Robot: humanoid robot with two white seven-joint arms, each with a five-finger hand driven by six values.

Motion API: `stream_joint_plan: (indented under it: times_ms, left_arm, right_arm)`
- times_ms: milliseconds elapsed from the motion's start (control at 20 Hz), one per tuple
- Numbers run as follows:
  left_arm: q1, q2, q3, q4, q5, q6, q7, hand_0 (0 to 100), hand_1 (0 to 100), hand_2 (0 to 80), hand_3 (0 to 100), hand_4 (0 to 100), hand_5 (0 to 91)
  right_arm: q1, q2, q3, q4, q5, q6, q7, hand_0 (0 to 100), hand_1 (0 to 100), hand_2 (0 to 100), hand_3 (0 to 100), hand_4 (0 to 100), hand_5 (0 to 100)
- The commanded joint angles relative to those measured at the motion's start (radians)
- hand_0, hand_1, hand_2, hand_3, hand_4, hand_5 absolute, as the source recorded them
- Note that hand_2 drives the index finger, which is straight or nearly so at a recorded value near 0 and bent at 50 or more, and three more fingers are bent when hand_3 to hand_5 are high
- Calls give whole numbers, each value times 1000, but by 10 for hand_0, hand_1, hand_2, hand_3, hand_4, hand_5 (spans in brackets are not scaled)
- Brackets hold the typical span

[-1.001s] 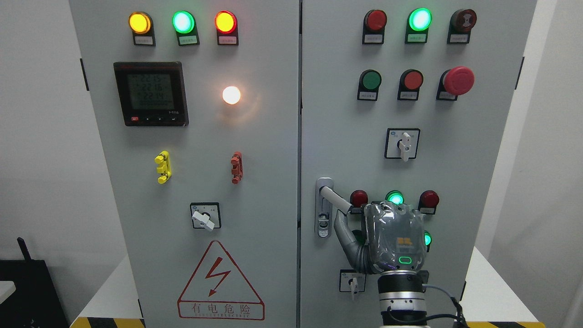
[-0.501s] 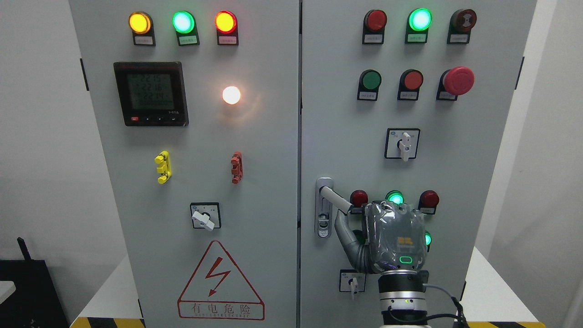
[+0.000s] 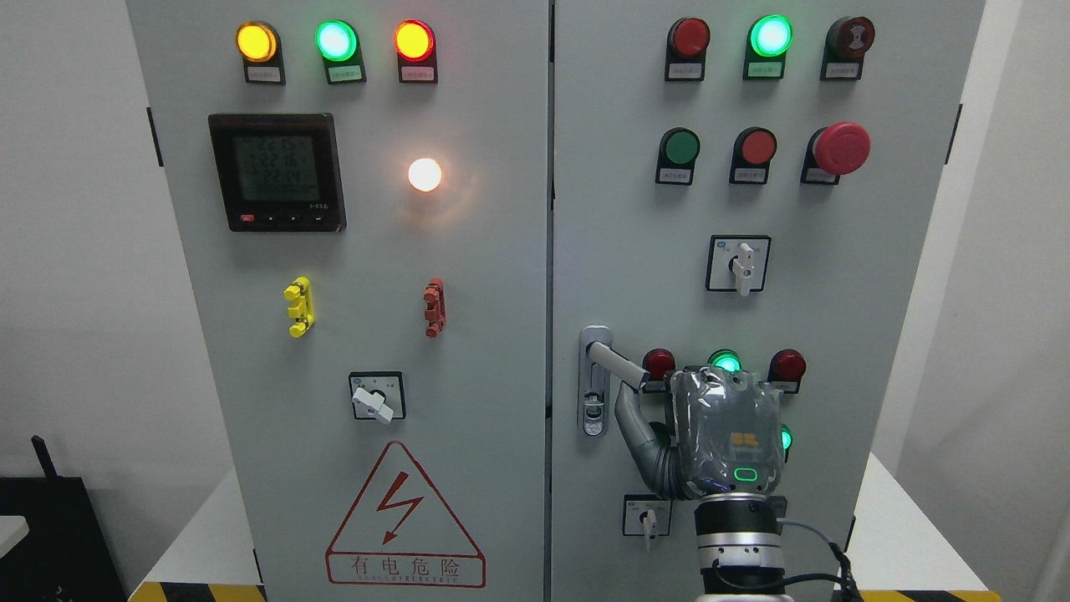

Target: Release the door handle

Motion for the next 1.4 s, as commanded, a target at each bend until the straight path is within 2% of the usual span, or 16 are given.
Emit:
stream_joint_plan:
  times_ms: [0,1352]
  left_arm:
    - [-3,0,2,9,0,1,-1,120,389,0,0,0,0]
    - [-3,0,2,9,0,1,-1,120,389,0,0,0,0]
  right_arm:
    - [-1,1,-1,0,0,0,1,544,107,995,1000,1000,992]
    - [-6,-1,-9,0,0,-1,1,548,106,993,1000,1000,990]
